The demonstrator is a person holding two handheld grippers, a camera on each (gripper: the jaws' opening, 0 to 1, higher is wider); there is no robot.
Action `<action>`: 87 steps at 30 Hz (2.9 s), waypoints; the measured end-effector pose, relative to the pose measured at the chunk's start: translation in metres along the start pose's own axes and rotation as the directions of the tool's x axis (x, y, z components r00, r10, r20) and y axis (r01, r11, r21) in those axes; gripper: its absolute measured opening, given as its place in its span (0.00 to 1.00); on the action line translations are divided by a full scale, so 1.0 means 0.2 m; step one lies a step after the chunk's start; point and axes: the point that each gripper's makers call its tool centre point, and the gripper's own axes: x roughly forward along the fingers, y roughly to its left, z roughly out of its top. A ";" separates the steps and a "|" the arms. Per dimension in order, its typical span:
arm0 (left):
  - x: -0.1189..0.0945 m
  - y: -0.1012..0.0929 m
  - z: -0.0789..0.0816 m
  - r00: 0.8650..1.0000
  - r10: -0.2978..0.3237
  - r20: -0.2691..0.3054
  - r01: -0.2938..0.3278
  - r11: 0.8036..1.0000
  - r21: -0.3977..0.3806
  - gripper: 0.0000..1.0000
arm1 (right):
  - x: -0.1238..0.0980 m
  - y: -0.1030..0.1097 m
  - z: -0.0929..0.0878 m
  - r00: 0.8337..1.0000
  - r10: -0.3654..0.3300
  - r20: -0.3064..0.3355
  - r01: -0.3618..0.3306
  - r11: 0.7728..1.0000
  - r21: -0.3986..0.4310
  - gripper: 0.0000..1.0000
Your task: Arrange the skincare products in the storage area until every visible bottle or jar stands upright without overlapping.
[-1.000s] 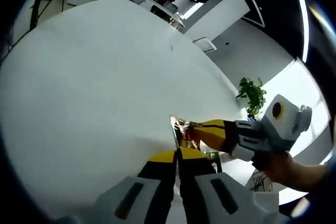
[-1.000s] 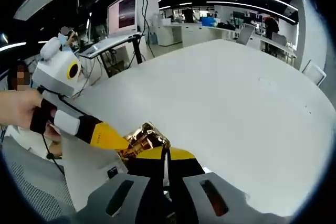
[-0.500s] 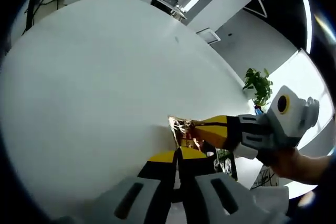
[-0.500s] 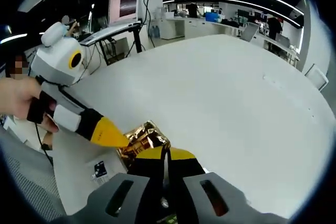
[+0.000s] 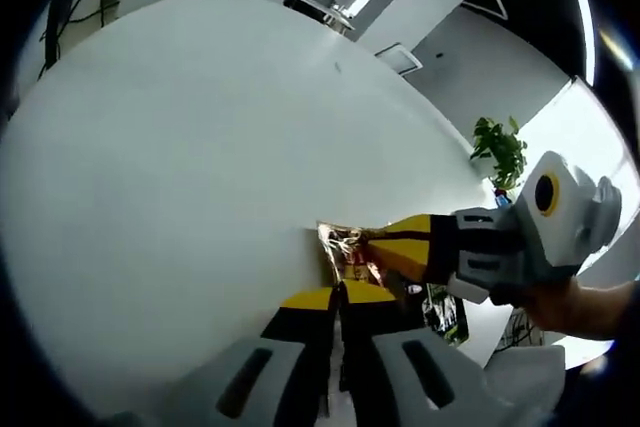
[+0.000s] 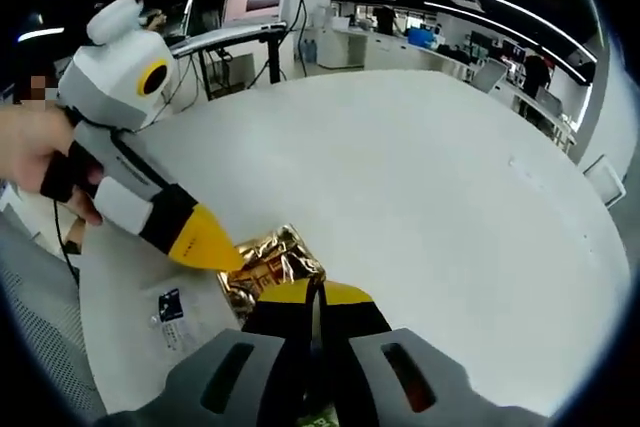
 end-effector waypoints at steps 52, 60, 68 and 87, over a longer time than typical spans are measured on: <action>0.10 -0.12 0.07 0.995 0.094 -0.041 -0.036 0.698 0.715 0.23 | -0.07 -0.04 0.01 0.996 -0.064 0.064 0.069 0.994 -0.087 0.18; 0.10 -0.12 0.07 0.994 0.100 -0.045 -0.038 0.704 0.710 0.23 | -0.09 -0.02 -0.02 0.996 -0.066 0.061 0.072 0.993 -0.096 0.22; 0.09 -0.13 0.07 0.993 0.106 -0.049 -0.040 0.705 0.708 0.25 | -0.11 -0.02 -0.01 0.996 -0.064 0.062 0.071 0.990 -0.121 0.24; -0.05 -0.23 0.05 0.996 0.087 -0.005 -0.058 0.709 0.703 0.38 | -0.32 0.12 0.01 0.988 -0.035 0.151 0.065 0.979 -0.196 0.55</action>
